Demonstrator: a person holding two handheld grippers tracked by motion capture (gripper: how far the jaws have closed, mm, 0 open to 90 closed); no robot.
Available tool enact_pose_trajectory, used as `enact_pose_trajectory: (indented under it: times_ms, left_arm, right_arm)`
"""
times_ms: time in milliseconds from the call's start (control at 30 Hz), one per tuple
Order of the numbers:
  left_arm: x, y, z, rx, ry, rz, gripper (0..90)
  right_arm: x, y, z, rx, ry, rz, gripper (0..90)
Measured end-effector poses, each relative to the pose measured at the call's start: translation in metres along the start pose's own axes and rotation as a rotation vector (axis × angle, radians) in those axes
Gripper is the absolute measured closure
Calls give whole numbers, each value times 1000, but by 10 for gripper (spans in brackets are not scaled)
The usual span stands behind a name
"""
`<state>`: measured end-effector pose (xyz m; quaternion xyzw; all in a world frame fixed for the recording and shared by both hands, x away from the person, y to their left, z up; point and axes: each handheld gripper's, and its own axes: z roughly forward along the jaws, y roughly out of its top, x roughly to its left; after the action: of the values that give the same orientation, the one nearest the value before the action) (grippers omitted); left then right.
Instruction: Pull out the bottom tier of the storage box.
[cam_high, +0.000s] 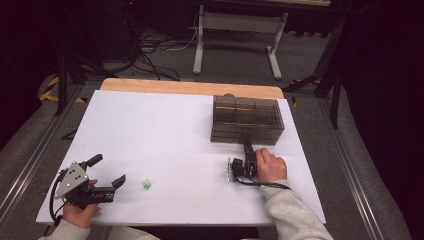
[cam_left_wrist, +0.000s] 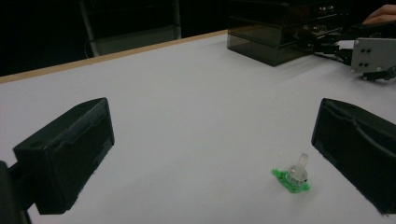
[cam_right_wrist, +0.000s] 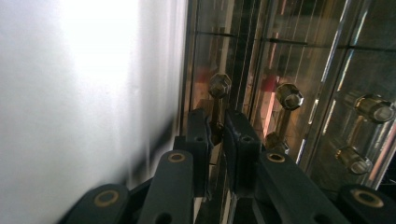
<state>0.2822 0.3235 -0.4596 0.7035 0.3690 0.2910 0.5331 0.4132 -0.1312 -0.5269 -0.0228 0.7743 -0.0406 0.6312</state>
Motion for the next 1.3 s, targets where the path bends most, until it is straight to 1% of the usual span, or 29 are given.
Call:
enact_pose_trajectory:
  times_ms: [100, 167, 233, 267, 333, 367, 400, 467, 500, 533, 567, 600, 667, 733, 767, 800, 833, 867, 900, 967, 1000, 1033, 1067, 1100, 1133, 1167, 1200, 1267, 1300]
  left_arm:
    - [0, 0, 0, 0, 0, -1, 3]
    - [1, 0, 0, 1, 1, 1, 3]
    - [1, 0, 0, 0, 1, 0, 3]
    - [1, 0, 0, 0, 0, -1, 2]
    - [1, 0, 0, 0, 0, -1, 3]
    - [1, 0, 0, 1, -1, 0, 3]
    - [1, 0, 0, 0, 0, 0, 3]
    - [0, 0, 0, -1, -2, 1, 3]
    - [0, 0, 0, 0, -2, 1, 3]
    - [0, 0, 0, 0, 0, 0, 3]
    - [0, 0, 0, 0, 0, 1, 3]
    - [0, 0, 0, 0, 0, 1, 3]
    - [0, 0, 0, -1, -1, 1, 3]
    - [0, 0, 0, 2, 1, 1, 3]
    - [0, 0, 0, 1, 0, 1, 3]
    - [0, 0, 0, 2, 1, 1, 3]
    - [0, 0, 0, 1, 1, 1, 3]
    - [0, 0, 0, -1, 0, 1, 3]
    - [0, 0, 0, 0, 1, 0, 3]
    - [0, 0, 0, 0, 1, 0, 3]
    - [0, 0, 0, 0, 0, 0, 3]
    - [0, 0, 0, -1, 2, -1, 3]
    - [0, 0, 0, 3, 3, 1, 3]
    - [0, 0, 0, 3, 4, 0, 3]
    - [0, 0, 0, 3, 3, 1, 3]
    - [0, 0, 0, 0, 5, -3, 3]
    - [0, 0, 0, -1, 5, -2, 3]
    - [0, 0, 0, 2, 3, 1, 3]
    - [0, 0, 1, 3, 3, 1, 3]
  right_arm:
    - [-2, 0, -1, -2, 8, 6, 814]
    - [-3, 0, -1, -9, 7, -3, 814]
    - [-4, 0, -2, -8, 13, -1, 814]
    - [-3, 0, -3, -2, 20, 12, 815]
    - [-4, -1, -4, -14, 11, 9, 815]
    - [-5, -1, -5, -13, 14, 1, 815]
    - [-5, -1, -6, -11, 21, 11, 815]
    - [-5, -1, -7, -10, 22, 13, 815]
    - [-5, -1, -7, -19, 18, 4, 815]
    - [-4, -1, -10, -10, 30, 18, 815]
    - [-4, -1, -11, -9, 29, 24, 815]
    - [-4, -1, -11, -9, 29, 24, 815]
    - [-6, -2, -12, -18, 26, 6, 815]
    - [-5, -2, -15, -14, 30, 25, 815]
    - [-6, -2, -16, -15, 32, 20, 815]
    - [-7, -2, -17, -16, 37, 26, 815]
    - [-6, -3, -19, -6, 45, 37, 815]
    - [-8, -3, -20, -17, 42, 33, 815]
    - [-6, -4, -22, -12, 45, 52, 815]
    - [-5, -4, -25, -9, 52, 53, 814]
    - [-7, -4, -25, -20, 49, 38, 814]
    - [-7, -4, -26, -24, 52, 39, 813]
    - [-5, -4, -28, -14, 66, 63, 812]
    - [-6, -4, -28, -19, 66, 56, 812]
    - [-7, -4, -29, -23, 77, 52, 810]
    - [-7, -4, -29, -29, 78, 60, 808]
    - [-8, -4, -30, -26, 98, 64, 805]
    - [-8, -5, -31, -32, 113, 76, 800]
    - [-9, -6, -32, -48, 120, 92, 788]
